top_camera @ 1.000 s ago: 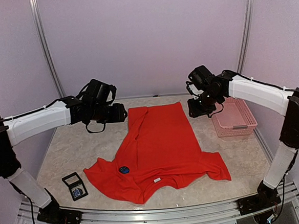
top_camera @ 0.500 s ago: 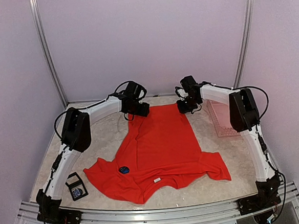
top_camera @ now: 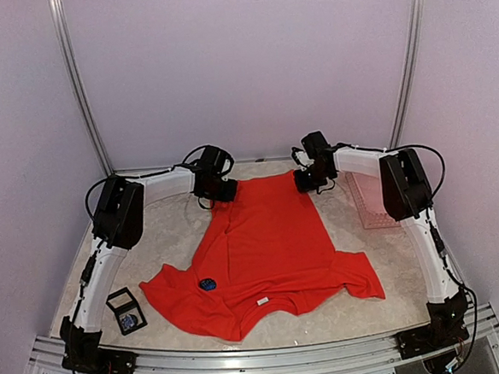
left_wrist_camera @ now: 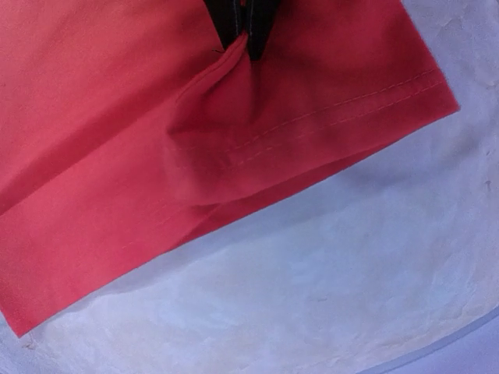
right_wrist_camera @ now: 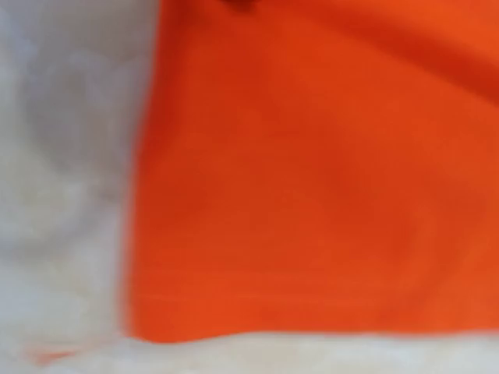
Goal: Pin the brooch onto the clothing
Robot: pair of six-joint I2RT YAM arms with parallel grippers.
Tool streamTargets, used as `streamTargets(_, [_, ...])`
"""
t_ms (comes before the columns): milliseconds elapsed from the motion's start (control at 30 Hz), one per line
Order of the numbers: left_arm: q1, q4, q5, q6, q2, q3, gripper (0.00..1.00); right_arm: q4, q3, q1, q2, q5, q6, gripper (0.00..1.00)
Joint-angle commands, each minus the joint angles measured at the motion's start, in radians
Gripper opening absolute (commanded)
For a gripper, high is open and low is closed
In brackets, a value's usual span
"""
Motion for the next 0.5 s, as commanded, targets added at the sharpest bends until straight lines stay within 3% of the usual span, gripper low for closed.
streamTargets(0, [0.11,0.094,0.059,-0.109,-0.157,-0.191,0.0,-0.077,-0.055,-0.029,0.042,0.019,0.006,0.06])
streamTargets(200, [0.2,0.131,0.191,-0.169,-0.219,-0.295,0.0,-0.078,-0.04,-0.035,0.052,0.013,0.0,0.05])
streamTargets(467, [0.278,0.079,0.083,-0.246,-0.199,-0.329,0.03,-0.101,0.0,-0.041,0.058,0.023,-0.015,0.05])
